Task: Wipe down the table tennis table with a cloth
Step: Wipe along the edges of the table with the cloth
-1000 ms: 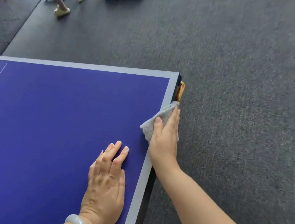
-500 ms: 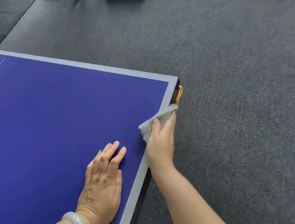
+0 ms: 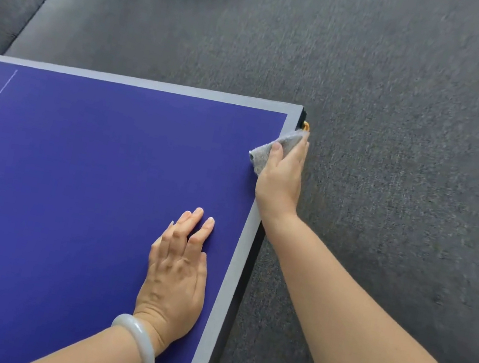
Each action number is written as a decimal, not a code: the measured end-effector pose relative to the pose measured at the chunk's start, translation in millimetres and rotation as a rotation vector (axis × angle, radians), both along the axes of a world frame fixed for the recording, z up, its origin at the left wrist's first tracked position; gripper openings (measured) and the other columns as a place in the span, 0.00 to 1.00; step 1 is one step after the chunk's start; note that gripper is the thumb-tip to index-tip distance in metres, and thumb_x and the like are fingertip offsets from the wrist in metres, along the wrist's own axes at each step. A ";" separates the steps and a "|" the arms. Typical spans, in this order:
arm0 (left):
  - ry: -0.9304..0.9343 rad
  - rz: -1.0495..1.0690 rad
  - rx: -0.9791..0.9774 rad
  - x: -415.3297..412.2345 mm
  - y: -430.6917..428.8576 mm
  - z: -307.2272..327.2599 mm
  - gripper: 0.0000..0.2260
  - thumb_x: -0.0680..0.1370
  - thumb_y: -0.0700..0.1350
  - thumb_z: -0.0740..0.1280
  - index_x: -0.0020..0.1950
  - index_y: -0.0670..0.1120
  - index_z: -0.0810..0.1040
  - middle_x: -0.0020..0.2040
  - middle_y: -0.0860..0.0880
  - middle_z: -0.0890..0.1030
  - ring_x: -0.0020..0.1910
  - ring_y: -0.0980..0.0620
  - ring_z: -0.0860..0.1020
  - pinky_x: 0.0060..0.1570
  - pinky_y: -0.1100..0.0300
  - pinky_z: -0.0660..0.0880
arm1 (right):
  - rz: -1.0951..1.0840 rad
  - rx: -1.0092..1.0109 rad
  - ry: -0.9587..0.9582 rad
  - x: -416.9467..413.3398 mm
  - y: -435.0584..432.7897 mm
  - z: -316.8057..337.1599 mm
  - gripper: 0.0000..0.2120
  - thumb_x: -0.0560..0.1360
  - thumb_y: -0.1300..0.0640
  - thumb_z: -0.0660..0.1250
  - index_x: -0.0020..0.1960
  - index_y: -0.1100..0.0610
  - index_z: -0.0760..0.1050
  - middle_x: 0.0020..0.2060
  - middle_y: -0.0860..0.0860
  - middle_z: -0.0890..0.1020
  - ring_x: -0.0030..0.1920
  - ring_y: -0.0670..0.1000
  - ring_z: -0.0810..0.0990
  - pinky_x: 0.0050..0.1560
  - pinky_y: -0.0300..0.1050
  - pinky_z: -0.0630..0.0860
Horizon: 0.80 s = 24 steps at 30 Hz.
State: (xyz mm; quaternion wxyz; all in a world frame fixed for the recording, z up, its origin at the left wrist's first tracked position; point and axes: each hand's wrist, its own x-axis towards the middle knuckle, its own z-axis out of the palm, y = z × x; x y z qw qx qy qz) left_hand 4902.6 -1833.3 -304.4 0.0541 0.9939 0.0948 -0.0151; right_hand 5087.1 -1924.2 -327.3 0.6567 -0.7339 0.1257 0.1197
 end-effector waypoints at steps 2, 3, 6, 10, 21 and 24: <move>-0.002 -0.003 0.007 0.4 -0.3 -0.9 0.24 0.78 0.43 0.51 0.75 0.48 0.62 0.76 0.49 0.63 0.74 0.46 0.64 0.71 0.46 0.64 | 0.024 0.055 0.023 -46.7 -3.1 0.8 0.30 0.85 0.52 0.52 0.81 0.55 0.43 0.81 0.52 0.50 0.80 0.48 0.47 0.79 0.49 0.49; -0.003 -0.006 0.009 0.8 -0.3 -0.9 0.24 0.78 0.43 0.51 0.75 0.47 0.63 0.75 0.48 0.63 0.74 0.46 0.64 0.70 0.46 0.65 | 0.036 0.077 0.035 -70.3 -4.9 2.1 0.30 0.85 0.51 0.53 0.81 0.54 0.43 0.81 0.51 0.50 0.80 0.47 0.48 0.79 0.50 0.50; -0.005 -0.006 0.004 1.0 -0.2 -0.3 0.24 0.78 0.43 0.51 0.75 0.47 0.63 0.75 0.47 0.64 0.74 0.46 0.63 0.70 0.45 0.65 | 0.065 0.100 0.059 -107.6 -8.4 2.0 0.30 0.84 0.51 0.53 0.81 0.52 0.43 0.81 0.49 0.50 0.80 0.46 0.49 0.79 0.50 0.51; -0.008 -0.011 0.009 0.0 -0.2 -1.1 0.23 0.79 0.42 0.53 0.75 0.46 0.64 0.75 0.47 0.64 0.74 0.45 0.65 0.70 0.45 0.65 | 0.040 0.062 0.137 -45.8 -5.4 -2.5 0.28 0.85 0.51 0.52 0.81 0.58 0.48 0.79 0.56 0.57 0.78 0.54 0.57 0.77 0.53 0.55; -0.025 -0.005 -0.019 -1.0 3.5 -7.7 0.23 0.80 0.38 0.57 0.75 0.47 0.63 0.76 0.48 0.62 0.75 0.48 0.60 0.73 0.47 0.58 | 0.005 0.222 0.204 -201.0 -8.0 0.9 0.34 0.78 0.38 0.49 0.81 0.49 0.47 0.79 0.47 0.56 0.78 0.42 0.53 0.79 0.48 0.51; -0.025 0.003 -0.036 -0.4 4.0 -7.6 0.24 0.79 0.37 0.60 0.75 0.47 0.64 0.76 0.48 0.61 0.75 0.47 0.60 0.73 0.45 0.59 | 0.029 0.201 0.235 -187.0 -5.0 -6.8 0.30 0.82 0.43 0.50 0.81 0.54 0.50 0.76 0.53 0.60 0.77 0.49 0.57 0.78 0.49 0.54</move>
